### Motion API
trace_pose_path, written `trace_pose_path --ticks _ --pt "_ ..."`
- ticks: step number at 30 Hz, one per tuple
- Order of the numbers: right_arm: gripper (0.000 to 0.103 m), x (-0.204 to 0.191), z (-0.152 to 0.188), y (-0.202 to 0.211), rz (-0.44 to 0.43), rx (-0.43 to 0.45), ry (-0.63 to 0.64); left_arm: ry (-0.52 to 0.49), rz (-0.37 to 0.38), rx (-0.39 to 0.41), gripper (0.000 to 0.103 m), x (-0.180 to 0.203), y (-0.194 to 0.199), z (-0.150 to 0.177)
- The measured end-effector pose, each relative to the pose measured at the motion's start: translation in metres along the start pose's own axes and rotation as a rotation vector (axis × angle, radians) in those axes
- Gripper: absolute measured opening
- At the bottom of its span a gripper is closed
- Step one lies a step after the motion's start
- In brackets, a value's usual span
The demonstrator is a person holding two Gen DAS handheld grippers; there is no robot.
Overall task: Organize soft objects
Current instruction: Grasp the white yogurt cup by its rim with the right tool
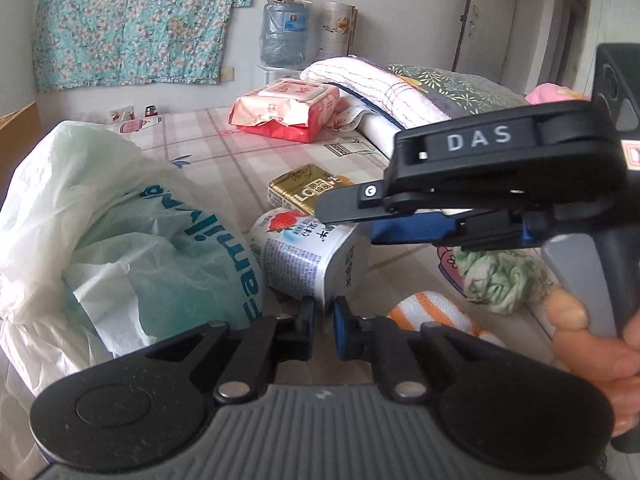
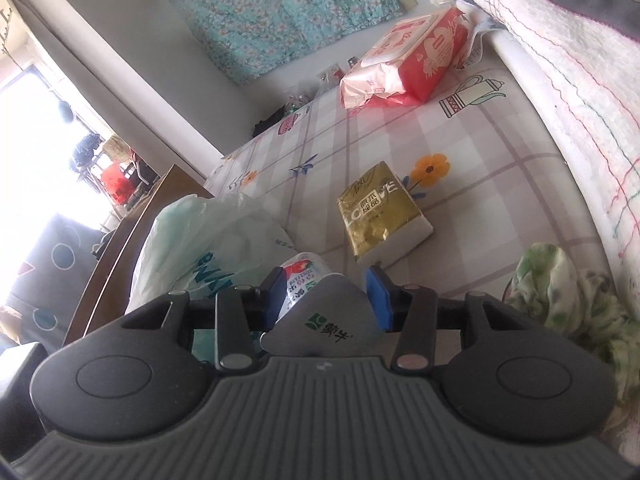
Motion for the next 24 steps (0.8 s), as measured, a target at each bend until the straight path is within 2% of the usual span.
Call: trace_pose_path --ticks 5,6,7,9,10,13,17,19,24 --pt "0.045 0.0 0.001 0.012 -0.028 0.018 -0.04 0.035 0.037 0.02 0.01 0.002 0.015 -0.006" --pt "0.045 0.0 0.0 0.015 -0.036 0.021 -0.051 0.046 0.06 0.038 0.007 0.003 0.02 -0.009" --pt "0.044 -0.001 -0.001 0.019 -0.054 0.025 -0.066 0.053 0.091 0.061 0.004 0.005 0.026 -0.014" --pt "0.043 -0.008 -0.002 0.023 -0.158 0.014 -0.127 0.05 0.119 0.11 0.004 0.01 0.036 -0.024" --pt "0.042 -0.01 -0.003 0.024 -0.162 0.022 -0.131 0.038 0.123 0.126 0.004 0.012 0.039 -0.028" --pt "0.042 -0.009 -0.01 0.029 -0.079 0.066 -0.068 0.013 0.103 0.116 0.005 0.014 0.035 -0.026" --pt "0.043 0.005 -0.017 0.029 -0.043 0.078 -0.109 0.042 0.1 0.051 0.011 0.01 0.022 -0.013" --pt "0.043 0.013 -0.017 0.023 -0.023 0.072 -0.12 0.035 0.107 0.015 0.021 0.012 0.015 -0.009" --pt "0.044 0.026 -0.016 0.002 -0.019 0.062 -0.156 0.058 0.089 0.002 0.023 0.011 0.004 -0.007"
Point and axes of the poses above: each gripper's, at about its wrist camera, not at the fingertips, and y roughly against the way its jaws point, x to its right, z to its underside, the point moved 9 cm from there along -y, roughly the way its jaws point, and after that the axes turned 3 degrees about -z, right-handed, at the moved point
